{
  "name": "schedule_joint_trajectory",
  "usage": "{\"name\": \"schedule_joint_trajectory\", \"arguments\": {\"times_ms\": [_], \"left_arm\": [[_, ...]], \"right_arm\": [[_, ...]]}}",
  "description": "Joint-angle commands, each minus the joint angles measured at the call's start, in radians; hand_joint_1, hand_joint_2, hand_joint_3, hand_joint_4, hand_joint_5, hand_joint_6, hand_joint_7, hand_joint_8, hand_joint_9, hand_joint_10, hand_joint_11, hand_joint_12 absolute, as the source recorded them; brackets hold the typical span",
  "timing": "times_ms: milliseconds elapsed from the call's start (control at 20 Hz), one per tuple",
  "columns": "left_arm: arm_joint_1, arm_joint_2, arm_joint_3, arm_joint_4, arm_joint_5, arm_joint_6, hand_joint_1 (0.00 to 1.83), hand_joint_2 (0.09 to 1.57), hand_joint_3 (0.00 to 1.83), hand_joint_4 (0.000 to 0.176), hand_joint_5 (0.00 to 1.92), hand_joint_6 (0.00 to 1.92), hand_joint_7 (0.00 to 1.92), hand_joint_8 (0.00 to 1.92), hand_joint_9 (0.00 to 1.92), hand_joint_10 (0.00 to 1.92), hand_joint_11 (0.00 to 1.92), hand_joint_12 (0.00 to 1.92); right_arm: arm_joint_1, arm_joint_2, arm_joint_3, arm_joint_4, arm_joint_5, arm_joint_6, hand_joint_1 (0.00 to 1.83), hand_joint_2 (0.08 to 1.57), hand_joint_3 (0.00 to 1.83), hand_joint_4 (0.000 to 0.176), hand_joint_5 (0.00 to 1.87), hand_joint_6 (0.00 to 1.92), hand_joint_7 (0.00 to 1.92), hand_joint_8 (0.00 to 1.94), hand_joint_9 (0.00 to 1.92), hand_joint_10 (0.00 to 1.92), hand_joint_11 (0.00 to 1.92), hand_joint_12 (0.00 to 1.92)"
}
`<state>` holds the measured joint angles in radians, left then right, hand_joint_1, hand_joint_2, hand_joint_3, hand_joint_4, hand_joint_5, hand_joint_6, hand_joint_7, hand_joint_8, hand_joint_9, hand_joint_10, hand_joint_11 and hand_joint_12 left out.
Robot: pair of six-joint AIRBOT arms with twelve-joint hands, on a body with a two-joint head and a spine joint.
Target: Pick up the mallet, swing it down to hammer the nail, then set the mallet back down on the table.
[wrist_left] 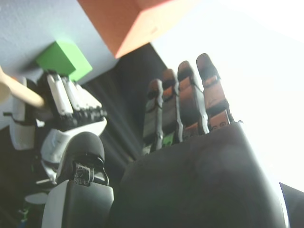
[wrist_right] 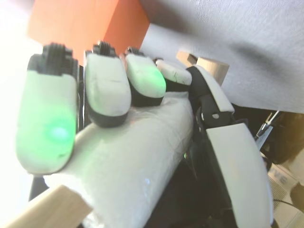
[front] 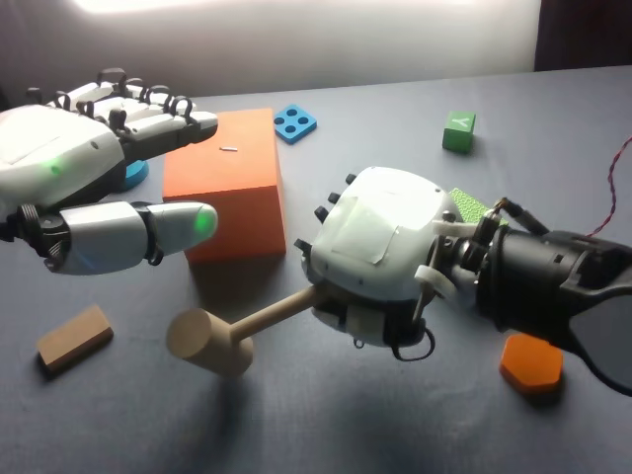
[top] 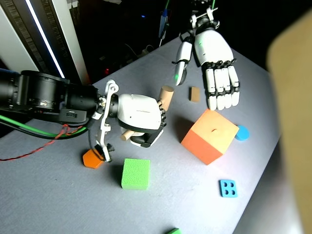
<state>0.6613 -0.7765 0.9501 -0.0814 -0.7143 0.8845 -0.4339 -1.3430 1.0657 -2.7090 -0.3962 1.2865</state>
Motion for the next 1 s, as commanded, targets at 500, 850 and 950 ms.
{"name": "schedule_joint_trajectory", "arguments": {"times_ms": [500,850,950], "left_arm": [[-0.015,0.045,-0.052,0.037,-0.098,-0.017,0.0,1.3,0.0,0.0,0.24,0.0,0.24,0.01,0.22,0.01,0.04,0.36],[-0.015,0.045,-0.052,0.037,-0.098,-0.009,0.0,1.3,0.0,0.0,0.21,0.01,0.21,0.01,0.18,0.01,0.02,0.32],[-0.015,0.045,-0.052,0.037,-0.098,-0.009,0.0,1.31,0.0,0.0,0.21,0.01,0.22,0.01,0.19,0.01,0.03,0.32]], "right_arm": [[-0.015,-0.033,0.011,-0.075,-0.122,0.03,1.05,1.42,0.0,0.0,0.39,1.67,0.58,1.84,0.37,1.72,0.25,1.91],[-0.039,-0.048,0.005,-0.088,-0.121,0.033,0.78,1.38,0.0,0.0,0.25,0.69,0.25,0.96,0.15,1.09,0.0,1.28],[-0.043,-0.05,0.0,-0.088,-0.121,0.033,0.71,1.41,0.0,0.0,0.29,0.47,0.29,0.69,0.15,0.88,0.0,1.07]]}}
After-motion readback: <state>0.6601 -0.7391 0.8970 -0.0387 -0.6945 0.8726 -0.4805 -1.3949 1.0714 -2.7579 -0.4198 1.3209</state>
